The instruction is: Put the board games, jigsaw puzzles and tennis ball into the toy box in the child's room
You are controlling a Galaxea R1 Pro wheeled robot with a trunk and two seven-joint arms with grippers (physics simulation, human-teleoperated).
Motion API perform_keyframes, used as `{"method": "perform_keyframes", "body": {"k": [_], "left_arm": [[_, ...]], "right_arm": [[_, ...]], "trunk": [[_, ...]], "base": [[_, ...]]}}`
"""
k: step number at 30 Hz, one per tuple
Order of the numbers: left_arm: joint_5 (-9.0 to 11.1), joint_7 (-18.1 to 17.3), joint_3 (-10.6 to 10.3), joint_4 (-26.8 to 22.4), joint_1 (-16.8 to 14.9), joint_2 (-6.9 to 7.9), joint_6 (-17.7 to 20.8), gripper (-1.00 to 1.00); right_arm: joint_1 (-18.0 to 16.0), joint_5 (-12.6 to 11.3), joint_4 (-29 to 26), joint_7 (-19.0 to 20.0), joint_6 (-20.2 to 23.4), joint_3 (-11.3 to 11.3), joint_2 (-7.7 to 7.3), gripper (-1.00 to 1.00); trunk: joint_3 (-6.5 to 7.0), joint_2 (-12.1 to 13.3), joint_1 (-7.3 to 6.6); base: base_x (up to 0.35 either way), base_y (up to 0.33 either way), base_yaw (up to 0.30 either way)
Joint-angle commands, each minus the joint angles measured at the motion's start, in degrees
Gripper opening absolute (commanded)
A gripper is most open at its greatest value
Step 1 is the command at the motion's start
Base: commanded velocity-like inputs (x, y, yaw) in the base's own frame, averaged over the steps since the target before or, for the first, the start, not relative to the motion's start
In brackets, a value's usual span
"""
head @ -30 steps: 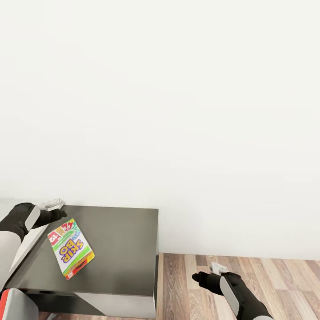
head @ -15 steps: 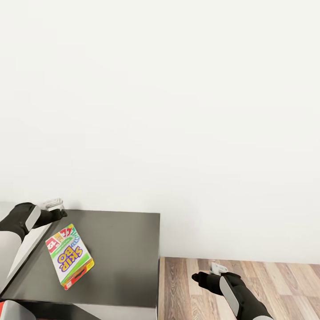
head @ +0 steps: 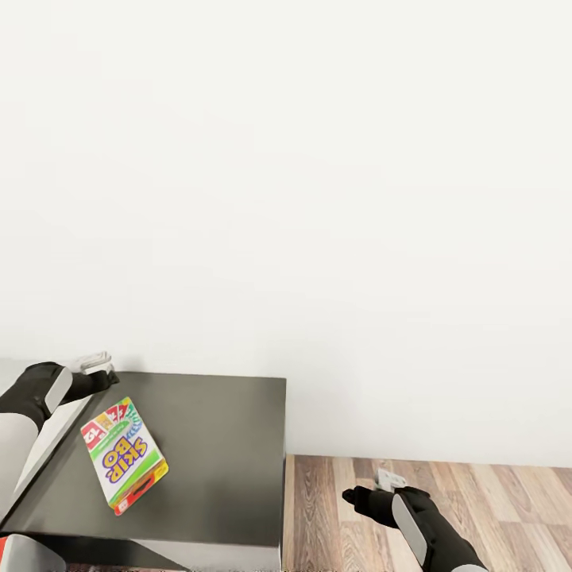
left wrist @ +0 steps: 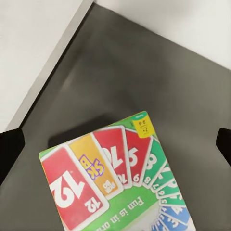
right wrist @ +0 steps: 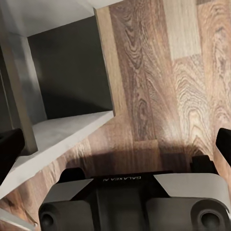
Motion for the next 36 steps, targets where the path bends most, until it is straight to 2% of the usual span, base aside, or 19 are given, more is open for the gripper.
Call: {"method": "perform_keyframes", "body": {"k": [1, 16, 19, 21, 24, 29, 36], "left_arm": [[0.33, 0.0, 0.24, -0.06, -0.04, -0.02, 0.32, 1.0], [0.8, 0.34, 1.31, 0.23, -0.04, -0.26, 0.49, 1.0], [0.96, 0.85, 2.16, 0.27, -0.04, -0.32, 0.5, 1.0], [1.04, 2.07, 3.92, 0.29, -0.04, -0.37, 0.47, 1.0], [1.11, 4.55, 7.87, 0.29, -0.04, -0.42, 0.43, 1.0], [1.19, 5.94, 11.78, 0.11, -0.1, -0.49, 0.42, 1.0], [2.64, 6.27, 12.89, -0.06, -0.13, -0.55, 0.42, 1.0]], "right_arm": [[-0.03, 0.08, -0.08, 0.25, 0.35, -0.39, 0.07, 1.0], [0.01, 0.09, -0.08, 0.25, 0.36, -0.39, -0.02, 1.0], [-0.02, 0.08, -0.08, 0.25, 0.36, -0.39, -0.03, 1.0], [-0.02, 0.08, -0.08, 0.25, 0.36, -0.39, -0.03, 1.0], [-0.04, 0.07, -0.08, 0.25, 0.36, -0.39, -0.04, 1.0], [0.01, 0.06, -0.04, 0.25, 0.35, -0.39, -0.03, 1.0], [0.0, 0.06, 0.0, 0.25, 0.36, -0.39, -0.1, 1.0]], "trunk": [[-0.21, -0.12, 0.03], [-1.56, -0.12, 0.03], [-1.83, -0.12, 0.03], [-2.01, -0.12, 0.03], [-2.28, -0.12, 0.03], [-2.73, -0.12, 0.03], [-3.37, -0.12, 0.03]], "base": [[0.0, 0.0, 0.0], [0.0, 0.0, 0.0], [0.0, 0.0, 0.0], [0.0, 0.0, 0.0], [0.0, 0.0, 0.0], [0.0, 0.0, 0.0], [0.0, 0.0, 0.0]]}}
